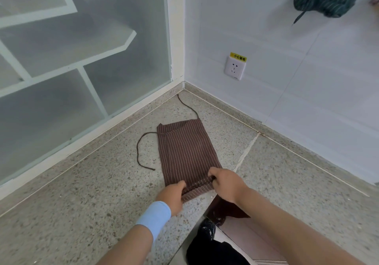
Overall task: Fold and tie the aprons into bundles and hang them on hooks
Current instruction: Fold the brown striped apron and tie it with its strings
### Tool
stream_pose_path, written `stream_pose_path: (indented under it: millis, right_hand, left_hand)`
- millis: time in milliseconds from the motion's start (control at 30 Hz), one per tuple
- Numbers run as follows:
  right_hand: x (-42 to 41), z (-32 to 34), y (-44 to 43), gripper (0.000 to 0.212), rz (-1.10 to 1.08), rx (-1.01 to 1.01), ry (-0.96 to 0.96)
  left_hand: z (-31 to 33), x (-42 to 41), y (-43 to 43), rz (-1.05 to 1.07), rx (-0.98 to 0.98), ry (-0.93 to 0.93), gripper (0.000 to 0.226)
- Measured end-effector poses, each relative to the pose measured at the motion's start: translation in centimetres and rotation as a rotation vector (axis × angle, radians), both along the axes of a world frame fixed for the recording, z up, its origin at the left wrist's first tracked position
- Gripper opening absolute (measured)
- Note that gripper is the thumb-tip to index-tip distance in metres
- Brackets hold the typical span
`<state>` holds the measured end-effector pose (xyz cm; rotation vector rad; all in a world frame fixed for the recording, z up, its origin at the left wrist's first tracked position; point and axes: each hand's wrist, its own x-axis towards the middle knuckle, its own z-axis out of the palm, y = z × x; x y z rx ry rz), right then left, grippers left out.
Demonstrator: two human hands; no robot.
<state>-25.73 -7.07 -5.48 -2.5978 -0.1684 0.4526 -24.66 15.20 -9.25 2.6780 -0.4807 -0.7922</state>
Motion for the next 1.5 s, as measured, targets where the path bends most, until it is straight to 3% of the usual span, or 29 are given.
stream_pose_path:
  millis: [100, 167, 233, 333, 467, 667, 833, 933, 1033, 1100, 1233, 1300, 1367, 1500]
  right_hand:
    - [0.8, 1.8, -1.0, 0.019, -0.048, 0.164, 0.23]
    - [1.9, 2.4, -1.8, 0.017, -0.03, 0.172, 0.339]
    - [3.3, 2.5, -2.3, 0.013, -0.043, 0.175, 0.356]
    - [6.1, 2.1, -3.0, 0.013, -0.195, 0.231, 0.219]
    - [10.7, 1.0, -3.3, 0.02, -0.288, 0.116, 0.045]
    - [17.1, -2.0, -3.2, 0.024, -0.362, 0.03, -0.123]
    - [22.7, -4.9, -3.2, 0.026, -0.373, -0.058, -0.114]
    - [24.4, -7.0, -3.0, 0.028, -0.34, -0.126, -0.058]
    - [25.2, -9.0, -2.9, 0.029, -0.339, -0.181, 0.006]
    - [25.2, -9.4, -2.5, 0.029, -0.383, -0.161, 0.003]
    - [23.4, -8.9, -0.7, 0.03, -0.274, -0.297, -0.336]
    - [21.1, -9.2, 1.1, 0.034, -0.141, -0.28, -0.399]
    - [18.6, -10.7, 2.5, 0.037, -0.028, -0.27, -0.348]
    - [16.4, -13.9, 2.0, 0.06, -0.07, -0.346, -0.15]
  left_hand:
    - [2.9, 3.3, 1.3, -0.088, 0.046, 0.227, 0.021]
    - [5.3, 5.4, 1.7, -0.203, 0.169, 0.32, 0.038]
    - [6.8, 7.3, 1.8, -0.228, 0.201, 0.338, 0.047]
    - [7.6, 10.4, 1.7, -0.159, 0.145, 0.304, 0.035]
    - [7.5, 15.0, 1.4, -0.021, 0.143, 0.072, 0.04]
    - [4.8, 21.1, -0.2, 0.074, 0.14, -0.307, 0.027]
    - [0.5, 24.1, -1.7, 0.14, 0.186, -0.515, 0.029]
    - [-2.0, 23.1, -2.9, 0.126, 0.086, -0.595, 0.04]
    - [-4.8, 21.0, -3.7, -0.019, 0.057, -0.489, 0.033]
    - [-6.1, 20.0, -3.7, -0.003, 0.132, -0.293, 0.045]
    - [-8.2, 19.4, -3.3, 0.022, 0.245, -0.161, 0.061]
    - [-8.4, 19.8, -3.4, 0.02, 0.251, -0.162, 0.067]
    - [-8.5, 20.1, -3.6, 0.048, 0.242, -0.157, 0.075]
    - [-8.5, 19.1, -2.8, 0.019, 0.171, -0.258, 0.074]
